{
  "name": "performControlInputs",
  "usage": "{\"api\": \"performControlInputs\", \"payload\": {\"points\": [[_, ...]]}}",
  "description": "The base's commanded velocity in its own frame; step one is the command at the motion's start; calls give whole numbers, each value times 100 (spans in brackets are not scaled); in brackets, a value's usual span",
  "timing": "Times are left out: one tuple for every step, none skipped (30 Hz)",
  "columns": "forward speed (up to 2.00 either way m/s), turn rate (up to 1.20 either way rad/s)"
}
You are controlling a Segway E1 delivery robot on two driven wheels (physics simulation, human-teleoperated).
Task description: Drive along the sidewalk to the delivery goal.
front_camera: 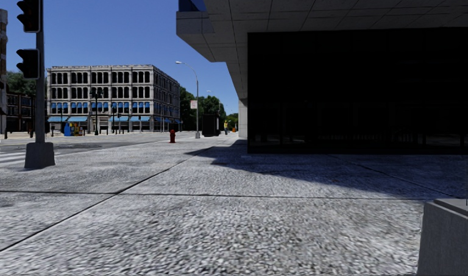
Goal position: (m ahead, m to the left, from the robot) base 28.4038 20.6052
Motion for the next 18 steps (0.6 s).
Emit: {"api": "performControlInputs", "payload": {"points": [[141,22],[141,22],[141,22],[141,22],[141,22],[141,22],[141,22],[141,22],[141,22],[141,22],[141,22],[141,21],[141,21],[141,21],[141,21],[141,21],[141,21],[141,21]]}}
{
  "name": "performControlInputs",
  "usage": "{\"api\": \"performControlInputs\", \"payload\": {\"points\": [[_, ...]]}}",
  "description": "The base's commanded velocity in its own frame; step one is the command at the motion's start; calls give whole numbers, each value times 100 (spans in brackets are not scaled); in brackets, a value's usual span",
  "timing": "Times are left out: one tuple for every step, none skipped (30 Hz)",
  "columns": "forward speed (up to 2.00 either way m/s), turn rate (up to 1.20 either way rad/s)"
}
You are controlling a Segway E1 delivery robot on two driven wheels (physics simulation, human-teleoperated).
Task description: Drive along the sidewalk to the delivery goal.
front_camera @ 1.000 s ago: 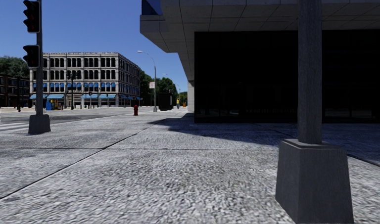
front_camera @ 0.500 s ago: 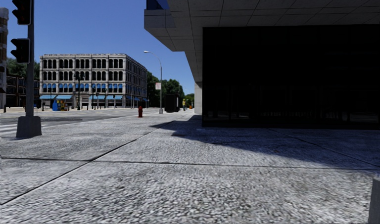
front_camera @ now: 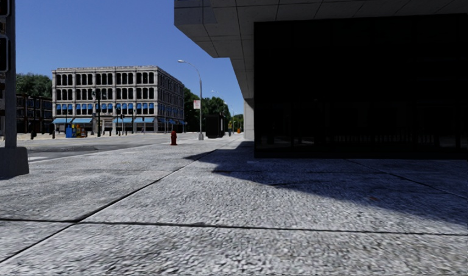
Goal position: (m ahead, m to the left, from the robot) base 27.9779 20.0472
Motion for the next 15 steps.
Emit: {"api": "performControlInputs", "payload": {"points": [[141,21],[141,21],[141,21],[141,21],[141,21],[141,21],[141,21],[141,21],[141,21],[141,21],[141,21],[141,22],[141,27],[141,35],[141,39]]}}
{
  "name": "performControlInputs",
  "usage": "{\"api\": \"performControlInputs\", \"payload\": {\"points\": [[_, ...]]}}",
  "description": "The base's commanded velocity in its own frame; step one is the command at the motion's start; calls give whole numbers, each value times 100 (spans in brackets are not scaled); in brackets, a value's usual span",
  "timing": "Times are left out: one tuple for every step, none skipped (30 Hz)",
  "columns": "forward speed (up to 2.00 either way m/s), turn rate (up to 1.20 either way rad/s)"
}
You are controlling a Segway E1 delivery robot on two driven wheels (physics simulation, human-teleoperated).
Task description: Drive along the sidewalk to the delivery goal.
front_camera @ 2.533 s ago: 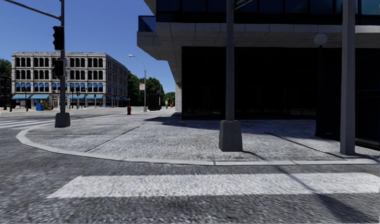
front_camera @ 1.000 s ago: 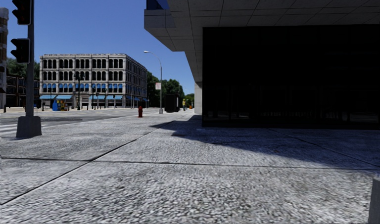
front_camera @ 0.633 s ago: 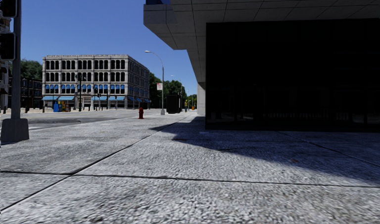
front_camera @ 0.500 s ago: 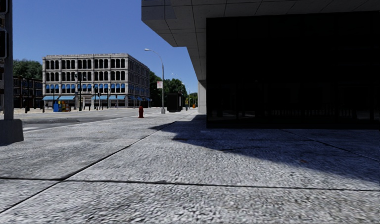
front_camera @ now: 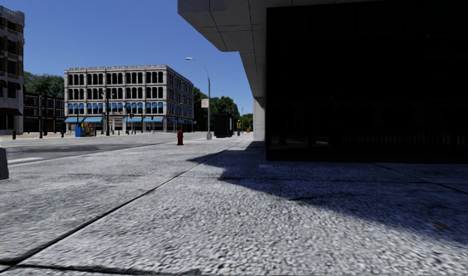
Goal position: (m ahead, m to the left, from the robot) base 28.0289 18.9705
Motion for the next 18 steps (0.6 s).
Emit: {"api": "performControlInputs", "payload": {"points": [[141,39],[141,40],[141,46],[141,50],[141,50],[141,51],[157,51],[200,51],[200,51],[200,51],[200,51],[200,54],[200,54],[200,57],[200,59],[200,60],[200,60],[200,60]]}}
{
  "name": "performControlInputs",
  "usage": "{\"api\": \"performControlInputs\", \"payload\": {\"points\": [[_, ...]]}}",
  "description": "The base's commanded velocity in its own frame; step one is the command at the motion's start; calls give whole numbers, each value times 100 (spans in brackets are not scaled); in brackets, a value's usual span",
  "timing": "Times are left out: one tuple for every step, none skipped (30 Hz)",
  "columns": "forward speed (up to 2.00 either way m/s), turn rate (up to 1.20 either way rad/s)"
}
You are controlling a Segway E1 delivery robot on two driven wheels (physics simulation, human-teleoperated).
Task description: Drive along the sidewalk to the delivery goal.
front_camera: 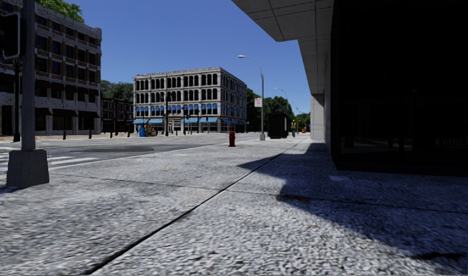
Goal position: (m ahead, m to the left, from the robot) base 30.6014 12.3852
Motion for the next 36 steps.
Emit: {"api": "performControlInputs", "payload": {"points": [[200,60],[200,60],[200,60],[200,60],[200,60],[200,60],[200,60],[200,60],[200,50],[200,41],[200,50],[200,58],[200,58],[200,61],[200,61],[200,61],[200,61],[200,61],[200,58],[200,57],[200,57],[200,56],[200,56],[200,56],[200,56],[200,56],[200,52],[200,43],[200,40],[200,40],[200,39],[200,39],[200,42],[200,42],[200,44],[200,44]]}}
